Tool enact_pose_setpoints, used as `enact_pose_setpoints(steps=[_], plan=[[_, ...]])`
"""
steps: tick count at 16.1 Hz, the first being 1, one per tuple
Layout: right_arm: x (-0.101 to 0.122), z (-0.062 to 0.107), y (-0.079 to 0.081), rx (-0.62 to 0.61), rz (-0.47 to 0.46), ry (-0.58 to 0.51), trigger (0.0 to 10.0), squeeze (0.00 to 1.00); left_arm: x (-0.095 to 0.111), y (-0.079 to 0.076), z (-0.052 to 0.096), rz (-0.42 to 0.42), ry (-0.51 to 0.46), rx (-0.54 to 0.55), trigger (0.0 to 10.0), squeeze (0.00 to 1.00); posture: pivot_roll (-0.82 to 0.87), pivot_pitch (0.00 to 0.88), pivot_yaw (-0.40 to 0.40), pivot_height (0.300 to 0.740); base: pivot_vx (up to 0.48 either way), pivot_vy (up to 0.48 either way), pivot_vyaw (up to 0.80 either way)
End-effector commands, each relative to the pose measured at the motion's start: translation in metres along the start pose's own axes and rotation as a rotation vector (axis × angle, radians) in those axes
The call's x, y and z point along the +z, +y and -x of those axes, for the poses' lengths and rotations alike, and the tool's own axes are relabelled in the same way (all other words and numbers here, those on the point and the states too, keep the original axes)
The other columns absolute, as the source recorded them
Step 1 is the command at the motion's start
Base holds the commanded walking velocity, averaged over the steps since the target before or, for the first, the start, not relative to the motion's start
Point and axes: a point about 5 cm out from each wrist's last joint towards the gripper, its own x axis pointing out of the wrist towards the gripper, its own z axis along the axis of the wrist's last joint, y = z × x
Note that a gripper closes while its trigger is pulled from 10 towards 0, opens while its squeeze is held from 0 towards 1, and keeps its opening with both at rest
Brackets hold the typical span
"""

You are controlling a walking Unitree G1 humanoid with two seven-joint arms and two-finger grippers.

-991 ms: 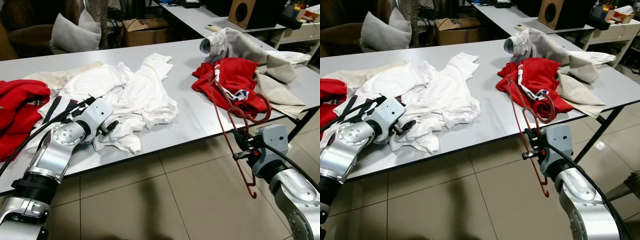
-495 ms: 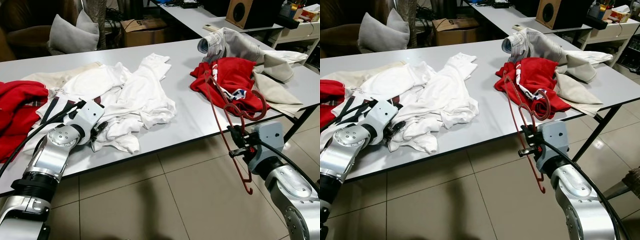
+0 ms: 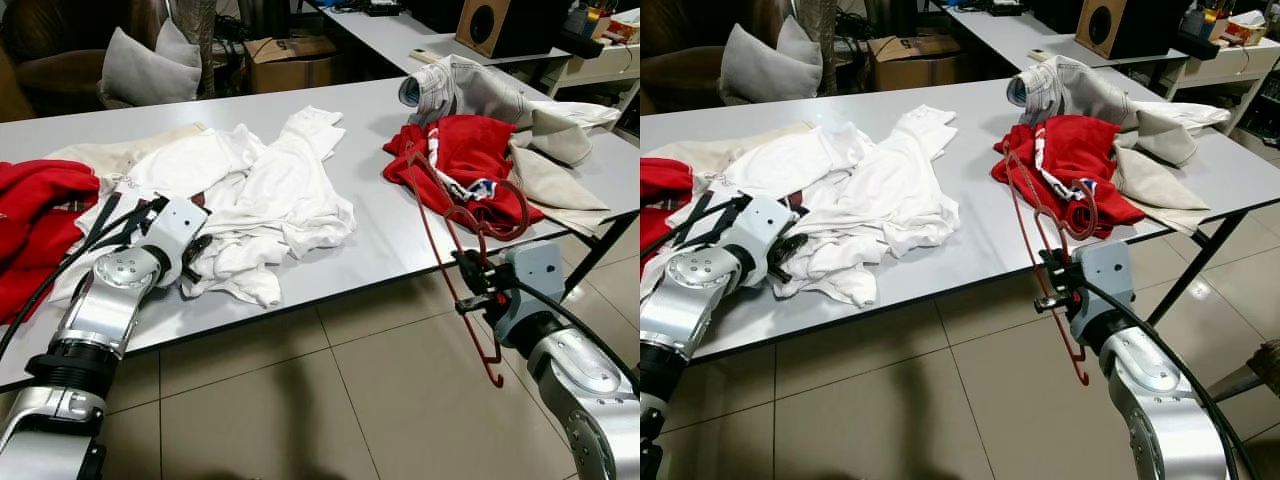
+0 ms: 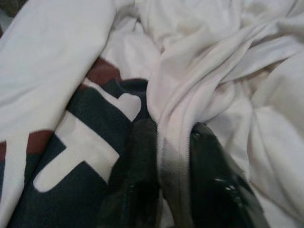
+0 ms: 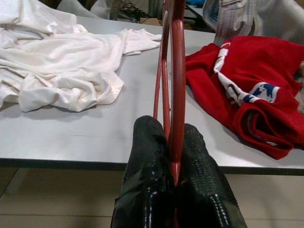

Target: Hang hanger

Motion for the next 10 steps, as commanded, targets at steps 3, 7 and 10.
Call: enact_pose_setpoints(steps=[3, 7, 10], plan=[[0.001, 0.004, 0.003, 0.123, 0.033, 0.0, 10.0, 0.0, 0.017, -0.003, 0.007, 0.054, -0.074, -0.085, 0.0, 0.0, -0.18, 0.0, 0.014, 0.74, 0.0, 0.0, 0.0], [0.004, 0.01, -0.003, 0.196, 0.06, 0.001, 10.0, 0.0, 0.043, -0.007, 0.017, 0.13, -0.153, -0.222, 0.0, 0.0, -0.18, 0.0, 0.018, 0.74, 0.0, 0.0, 0.0], [0.006, 0.015, -0.005, 0.236, 0.058, -0.01, 10.0, 0.0, 0.069, -0.007, 0.026, 0.321, -0.25, -0.295, 0.0, 0.0, -0.18, 0.0, 0.025, 0.74, 0.0, 0.0, 0.0]])
